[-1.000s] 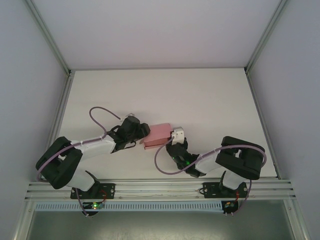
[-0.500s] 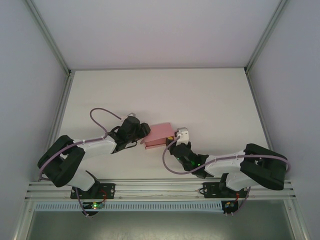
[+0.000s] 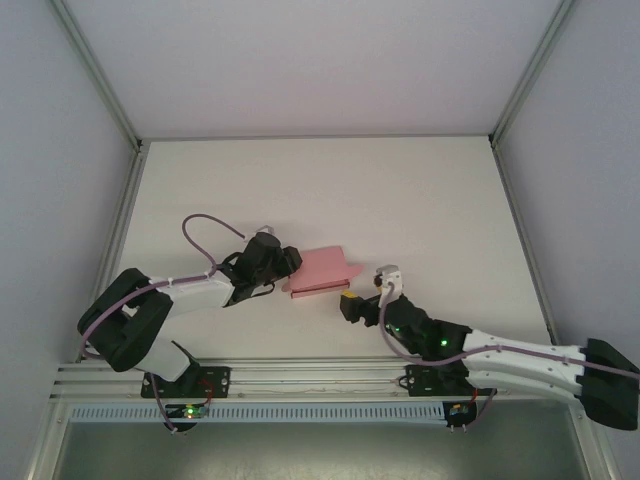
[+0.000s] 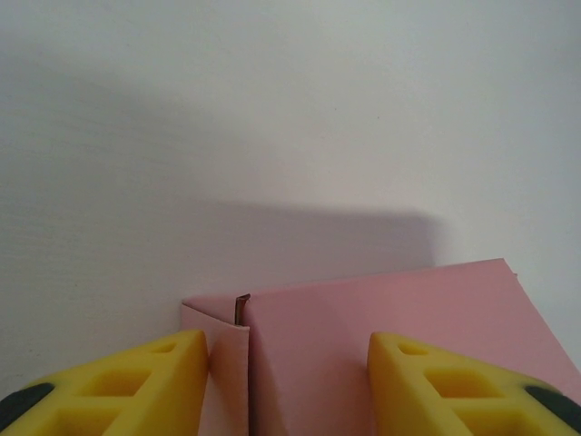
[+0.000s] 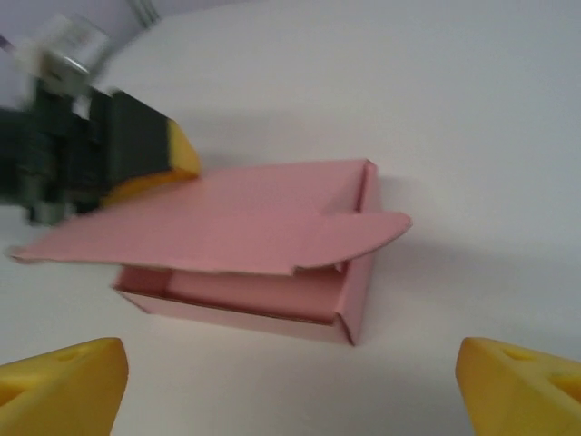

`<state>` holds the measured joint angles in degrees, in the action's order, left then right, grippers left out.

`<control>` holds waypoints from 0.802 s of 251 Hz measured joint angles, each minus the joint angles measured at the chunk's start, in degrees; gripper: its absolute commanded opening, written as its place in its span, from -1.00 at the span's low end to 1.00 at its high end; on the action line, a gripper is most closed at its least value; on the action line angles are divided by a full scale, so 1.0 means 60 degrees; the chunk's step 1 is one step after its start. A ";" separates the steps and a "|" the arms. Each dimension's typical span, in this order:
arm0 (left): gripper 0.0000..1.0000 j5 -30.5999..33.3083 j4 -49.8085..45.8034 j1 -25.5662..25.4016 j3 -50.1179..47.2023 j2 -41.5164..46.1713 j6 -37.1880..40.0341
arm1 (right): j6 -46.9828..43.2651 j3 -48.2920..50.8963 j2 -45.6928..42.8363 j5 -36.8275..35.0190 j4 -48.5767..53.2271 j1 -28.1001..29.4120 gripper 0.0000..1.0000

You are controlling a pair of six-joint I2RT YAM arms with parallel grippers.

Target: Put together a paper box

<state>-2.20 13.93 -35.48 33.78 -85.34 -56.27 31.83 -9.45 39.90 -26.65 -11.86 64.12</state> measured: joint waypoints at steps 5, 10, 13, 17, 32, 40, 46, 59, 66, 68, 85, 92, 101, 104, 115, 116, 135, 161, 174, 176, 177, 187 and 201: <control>-0.01 -0.0036 0.0025 0.0000 0.0000 -0.0022 0.0066 | -0.0051 -0.0029 -0.0266 0.0080 0.0178 -0.0033 0.96; 0.00 -0.0044 0.0047 0.0000 0.0000 -0.0044 0.0120 | -0.0142 -0.0073 -0.0510 0.0160 0.0364 -0.0076 0.97; 0.00 -0.0066 0.0051 0.0000 0.0000 -0.0055 0.0138 | -0.0182 -0.0109 -0.0630 0.0197 0.0488 -0.0117 0.96; 0.00 -0.0073 0.0051 0.0000 0.0007 -0.0066 0.0182 | -0.0251 -0.0171 -0.0780 0.0244 0.0634 -0.0168 0.96; 0.00 -0.0113 0.0047 0.0000 0.0036 -0.0113 0.0324 | -0.0481 -0.0470 -0.1195 0.0455 0.1100 -0.0474 0.96; 0.00 -0.0124 0.0047 0.0000 0.0066 -0.0146 0.0393 | -0.0590 -0.0634 -0.1286 0.0583 0.1257 -0.0659 0.97; 0.00 -0.0135 0.0047 0.0000 0.0084 -0.0171 0.0437 | -0.0648 -0.0787 -0.1319 0.0681 0.1355 -0.0831 0.97; 0.00 -0.0142 0.0047 0.0000 0.0124 -0.0215 0.0543 | -0.0754 -0.1147 -0.1257 0.0943 0.1563 -0.1198 0.97; 0.00 -0.0142 0.0047 0.0000 0.0135 -0.0233 0.0572 | -0.0801 -0.1377 -0.1140 0.1115 0.1661 -0.1435 0.97; 0.00 -0.0142 0.0047 0.0000 0.0138 -0.0237 0.0586 | -0.0812 -0.1432 -0.1111 0.1147 0.1668 -0.1486 0.96; 0.00 -0.0149 0.0051 0.0000 0.0168 -0.0295 0.0637 | -0.0845 -0.1971 -0.0627 0.1490 0.1814 -0.1996 0.96; 0.00 -0.0171 0.0055 0.0000 0.0186 -0.0335 0.0663 | -0.0841 -0.2215 -0.0339 0.1621 0.1869 -0.2204 0.96; 0.00 -0.0197 0.0062 0.0000 0.0215 -0.0393 0.0699 | -0.0834 -0.2481 0.0033 0.1741 0.1898 -0.2426 0.96; 0.00 -0.0211 0.0066 0.0000 0.0222 -0.0412 0.0710 | -0.0834 -0.2565 0.0164 0.1789 0.1902 -0.2503 0.97; 0.00 -0.0248 0.0109 0.0000 0.0244 -0.0474 0.0747 | -0.0805 -0.2838 0.0703 0.1989 0.1872 -0.2794 0.97; 0.00 -0.0251 0.0113 0.0000 0.0244 -0.0477 0.0747 | -0.0805 -0.2860 0.0743 0.2011 0.1872 -0.2816 0.96; 0.00 -0.0324 0.0229 0.0000 0.0251 -0.0579 0.0812 | -0.0758 -0.3049 0.1588 0.2495 0.1701 -0.3279 0.97; 0.00 -0.0401 0.0339 0.0000 0.0280 -0.0681 0.0852 | -0.0594 -0.3056 0.2692 0.3166 0.1370 -0.3796 0.92; -0.01 -0.0452 0.0368 0.0000 0.0295 -0.0714 0.0856 | -0.0546 -0.3075 0.3275 0.3468 0.1224 -0.3963 0.90; -0.01 -0.0463 0.0372 0.0000 0.0299 -0.0718 0.0860 | -0.0535 -0.3078 0.3351 0.3504 0.1220 -0.3989 0.90; -0.01 -0.0466 0.0372 0.0000 0.0302 -0.0718 0.0860 | -0.0532 -0.3078 0.3388 0.3523 0.1213 -0.3996 0.90; -0.01 -0.0499 0.0401 0.0000 0.0306 -0.0739 0.0878 | -0.0525 -0.3126 0.3781 0.3694 0.1158 -0.4076 0.89; -0.02 -0.0550 0.0437 0.0000 0.0313 -0.0772 0.0889 | -0.0525 -0.3228 0.4339 0.3916 0.1096 -0.4175 0.89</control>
<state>-5.50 16.56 -35.48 35.66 -89.97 -50.94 28.69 -28.82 65.93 -3.16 -5.28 39.07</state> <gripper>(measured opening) 0.493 0.947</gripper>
